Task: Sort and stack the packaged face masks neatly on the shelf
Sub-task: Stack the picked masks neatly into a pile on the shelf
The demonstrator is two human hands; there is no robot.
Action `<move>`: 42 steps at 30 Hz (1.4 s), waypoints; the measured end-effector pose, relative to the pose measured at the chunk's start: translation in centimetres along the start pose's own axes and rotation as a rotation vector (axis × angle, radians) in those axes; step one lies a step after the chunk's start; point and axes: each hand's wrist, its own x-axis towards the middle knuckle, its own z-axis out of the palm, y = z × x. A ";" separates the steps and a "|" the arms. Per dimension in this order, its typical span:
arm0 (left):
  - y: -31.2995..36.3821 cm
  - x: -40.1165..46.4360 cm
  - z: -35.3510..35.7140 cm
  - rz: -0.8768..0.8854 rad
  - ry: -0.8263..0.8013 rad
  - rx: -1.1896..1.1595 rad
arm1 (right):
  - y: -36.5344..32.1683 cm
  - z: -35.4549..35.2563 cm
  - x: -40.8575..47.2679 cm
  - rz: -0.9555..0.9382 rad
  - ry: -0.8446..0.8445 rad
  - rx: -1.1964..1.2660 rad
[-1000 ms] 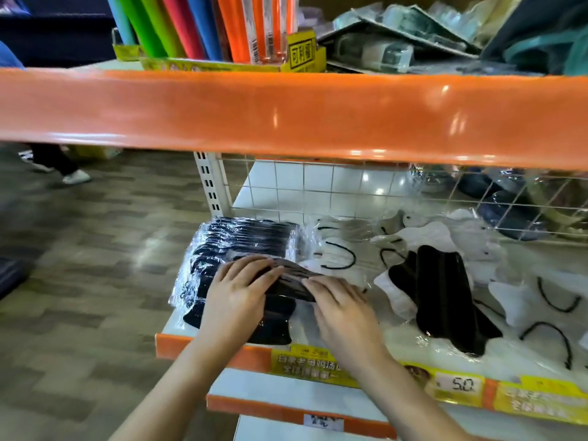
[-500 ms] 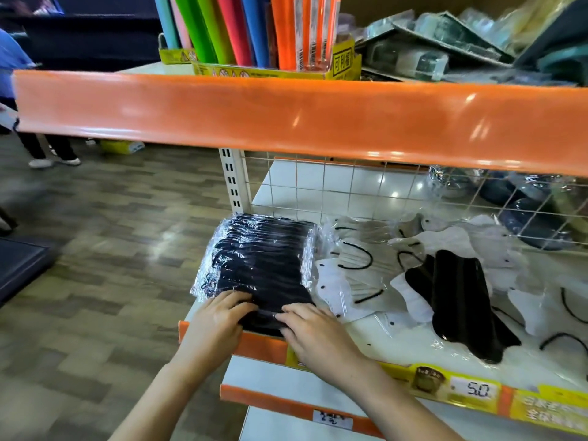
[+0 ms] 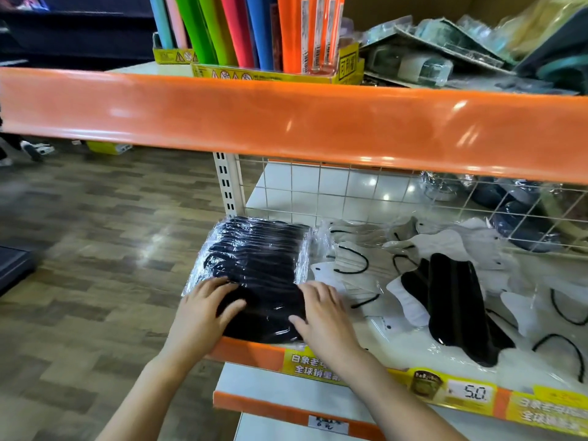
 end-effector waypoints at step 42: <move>1.5 2.2 1.3 -0.575 0.272 -0.265 | -3.1 -1.2 4.5 0.059 -0.052 -0.106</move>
